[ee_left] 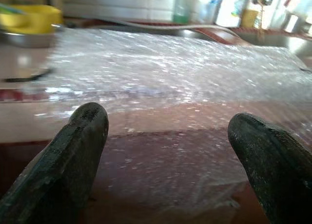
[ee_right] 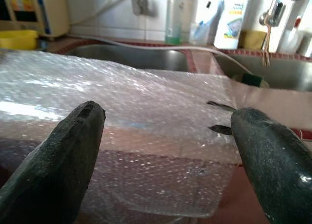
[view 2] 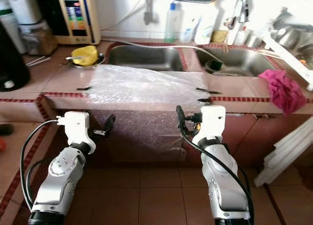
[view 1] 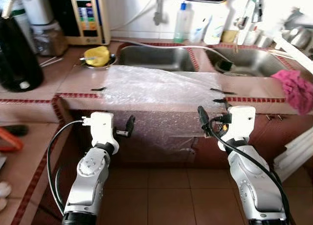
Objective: Kitchen organization
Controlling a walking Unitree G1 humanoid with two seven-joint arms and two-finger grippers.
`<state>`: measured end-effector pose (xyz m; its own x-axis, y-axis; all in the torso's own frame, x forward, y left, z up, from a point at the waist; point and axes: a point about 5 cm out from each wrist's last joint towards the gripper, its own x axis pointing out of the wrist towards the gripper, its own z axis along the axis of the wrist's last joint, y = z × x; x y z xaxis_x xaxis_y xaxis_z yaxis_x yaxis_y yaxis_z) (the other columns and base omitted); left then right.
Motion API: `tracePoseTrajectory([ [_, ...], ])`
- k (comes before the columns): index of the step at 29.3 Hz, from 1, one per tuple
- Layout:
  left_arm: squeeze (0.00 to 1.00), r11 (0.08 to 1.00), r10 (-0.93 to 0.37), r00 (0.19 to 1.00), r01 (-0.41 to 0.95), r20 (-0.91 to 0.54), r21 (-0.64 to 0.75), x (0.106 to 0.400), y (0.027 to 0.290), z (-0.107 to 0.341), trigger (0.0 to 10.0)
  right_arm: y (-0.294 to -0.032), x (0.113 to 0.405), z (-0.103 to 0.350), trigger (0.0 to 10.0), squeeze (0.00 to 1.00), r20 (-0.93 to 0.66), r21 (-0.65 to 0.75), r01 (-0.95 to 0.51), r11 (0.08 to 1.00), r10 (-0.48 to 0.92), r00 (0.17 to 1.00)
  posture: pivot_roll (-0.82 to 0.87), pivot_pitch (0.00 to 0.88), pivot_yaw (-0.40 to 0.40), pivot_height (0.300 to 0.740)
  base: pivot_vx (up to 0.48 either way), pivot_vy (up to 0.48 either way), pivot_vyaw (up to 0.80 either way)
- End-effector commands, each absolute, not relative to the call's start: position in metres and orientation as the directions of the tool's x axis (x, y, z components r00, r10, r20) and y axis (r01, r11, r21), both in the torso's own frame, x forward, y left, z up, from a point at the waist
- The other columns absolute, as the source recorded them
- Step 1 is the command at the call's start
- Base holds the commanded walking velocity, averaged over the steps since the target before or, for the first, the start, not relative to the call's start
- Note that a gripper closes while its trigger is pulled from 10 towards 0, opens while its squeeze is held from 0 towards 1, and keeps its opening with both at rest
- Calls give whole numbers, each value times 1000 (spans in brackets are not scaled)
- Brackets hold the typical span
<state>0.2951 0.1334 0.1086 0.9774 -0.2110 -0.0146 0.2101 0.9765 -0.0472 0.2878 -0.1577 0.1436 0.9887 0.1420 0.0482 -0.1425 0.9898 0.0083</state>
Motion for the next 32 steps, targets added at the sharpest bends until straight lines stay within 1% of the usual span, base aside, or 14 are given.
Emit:
tracePoseTrajectory([
  [1, 0, 977, -212, 977, 211, -15, -41, 296, 135, 110, 10000, -158, 289, 145, 10000, 0, 57, 1, -139, 990, 139, 989, 17, 0, -10, 740, 394, 0, 0],
  [10, 0, 977, -212, 977, 211, -17, -41, 297, 135, 109, 10000, -158, 289, 144, 10000, 0, 55, -3, -144, 990, 144, 988, 16, 0, -11, 740, 392, 0, 0],
  [14, 0, 977, -213, 977, 213, -7, -7, 297, 135, 112, 10000, -158, 289, 147, 10000, 0, 69, -8, -156, 988, 156, 985, 17, 0, -12, 740, 394, 0, 0],
  [18, 0, 975, -222, 975, 222, 21, 1, 296, 135, 119, 10000, -157, 287, 154, 10000, 0, 99, -32, -171, 985, 174, 980, 17, 0, -13, 740, 398, 0, 0],
  [24, 0, 980, -197, 979, 198, 51, -11, 294, 140, 130, 10000, -155, 282, 159, 10000, 0, 123, -92, -203, 975, 214, 969, 20, 0, -15, 740, 400, 0, 0],
  [32, 0, 984, -176, 984, 177, 35, -4, 292, 141, 127, 10000, -155, 281, 160, 10000, 0, 124, -103, -208, 973, 220, 968, 22, 0, -16, 740, 361, 0, 0],
])
